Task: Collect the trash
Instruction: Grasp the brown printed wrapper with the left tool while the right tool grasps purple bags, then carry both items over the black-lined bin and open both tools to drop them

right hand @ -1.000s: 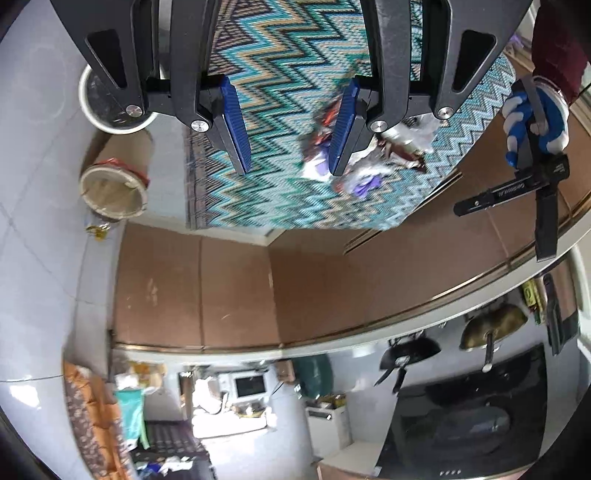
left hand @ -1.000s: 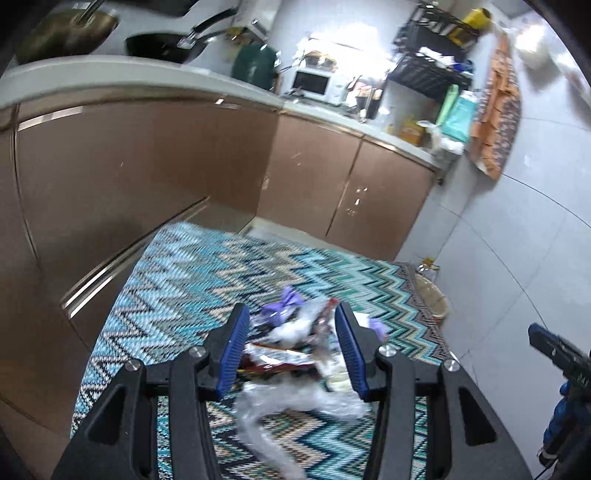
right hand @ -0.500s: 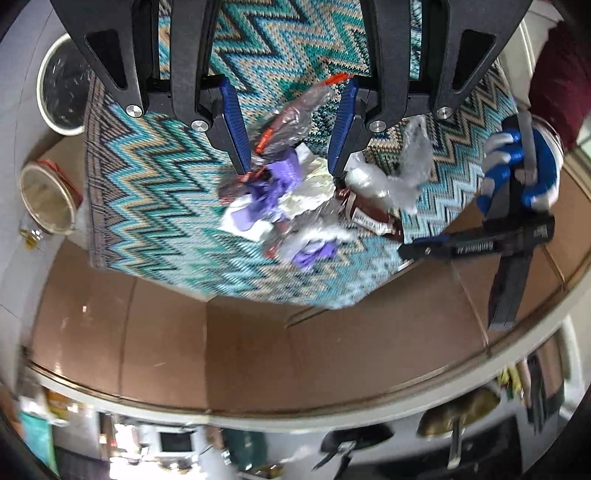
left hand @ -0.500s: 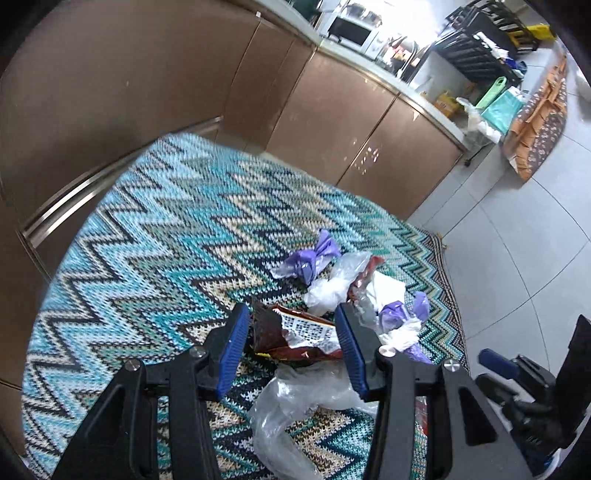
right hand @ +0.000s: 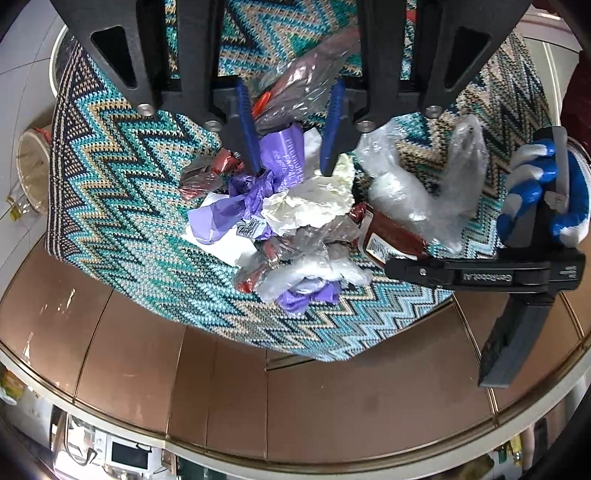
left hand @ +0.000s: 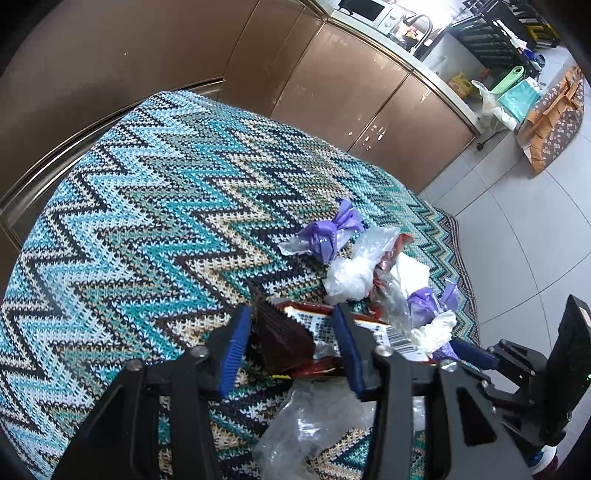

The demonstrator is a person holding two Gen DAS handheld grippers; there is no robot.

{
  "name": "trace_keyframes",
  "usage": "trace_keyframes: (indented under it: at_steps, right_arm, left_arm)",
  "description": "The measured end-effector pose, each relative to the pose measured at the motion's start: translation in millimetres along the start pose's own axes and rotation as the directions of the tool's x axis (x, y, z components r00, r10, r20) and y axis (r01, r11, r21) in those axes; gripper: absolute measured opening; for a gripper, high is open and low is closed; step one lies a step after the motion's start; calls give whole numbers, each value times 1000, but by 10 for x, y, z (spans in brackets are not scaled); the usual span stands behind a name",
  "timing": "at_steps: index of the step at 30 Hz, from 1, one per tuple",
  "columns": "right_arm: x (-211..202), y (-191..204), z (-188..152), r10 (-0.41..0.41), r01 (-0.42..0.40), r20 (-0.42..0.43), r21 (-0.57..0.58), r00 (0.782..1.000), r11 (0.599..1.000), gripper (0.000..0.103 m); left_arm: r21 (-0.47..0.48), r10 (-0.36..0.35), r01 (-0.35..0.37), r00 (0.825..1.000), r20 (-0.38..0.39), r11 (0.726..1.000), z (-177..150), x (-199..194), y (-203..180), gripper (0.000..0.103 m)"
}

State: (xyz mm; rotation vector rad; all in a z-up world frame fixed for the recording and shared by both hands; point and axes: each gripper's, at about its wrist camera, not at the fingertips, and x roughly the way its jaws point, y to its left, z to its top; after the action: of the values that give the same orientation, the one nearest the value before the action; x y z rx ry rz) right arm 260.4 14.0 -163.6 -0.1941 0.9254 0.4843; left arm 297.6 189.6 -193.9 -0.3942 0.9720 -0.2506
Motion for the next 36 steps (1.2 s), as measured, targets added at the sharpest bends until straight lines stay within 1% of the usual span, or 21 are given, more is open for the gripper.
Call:
trace_keyframes:
  at_steps: [1, 3, 6, 9, 15, 20, 27, 32, 36]
  right_arm:
    - [27, -16, -5, 5, -5, -9, 3, 1000, 1000, 19]
    - [43, -44, -27, 17, -16, -16, 13, 1000, 1000, 10]
    - [29, -72, -59, 23, -23, -14, 18, 1000, 1000, 8]
    - [-46, -86, -86, 25, -25, 4, 23, 1000, 999, 7]
    - [-372, -137, -106, 34, -39, 89, 50, 995, 998, 5]
    - [-690, -139, -132, 47, -60, 166, 74, 985, 995, 5]
    - [-1110, -128, -225, 39, -60, 242, 80, 969, 995, 5]
    - [-1425, -233, -357, 24, -57, 303, 101, 953, 993, 5]
    - [-1658, -404, -500, -7, -41, 338, 136, 941, 990, 5]
  left_arm:
    - [2, -2, 2, 1000, -3, 1000, 2, 3, -6, 34]
    - [14, -1, 1, 1000, 1, 1000, 9, 0, -27, 30]
    - [22, -10, 10, 1000, 10, 1000, 2, -27, -72, 23]
    - [32, -15, 14, 999, 31, 999, 6, -92, -128, 21]
    - [25, -30, 28, 994, 101, 999, 23, -351, -184, 19]
    - [26, -43, 40, 987, 157, 999, 46, -618, -267, 19]
    - [56, -31, 19, 977, 211, 998, -6, -955, -456, 19]
    - [100, -36, 12, 970, 241, 995, -52, -1184, -694, 19]
    - [164, -66, 26, 968, 243, 986, -91, -1244, -1063, 19]
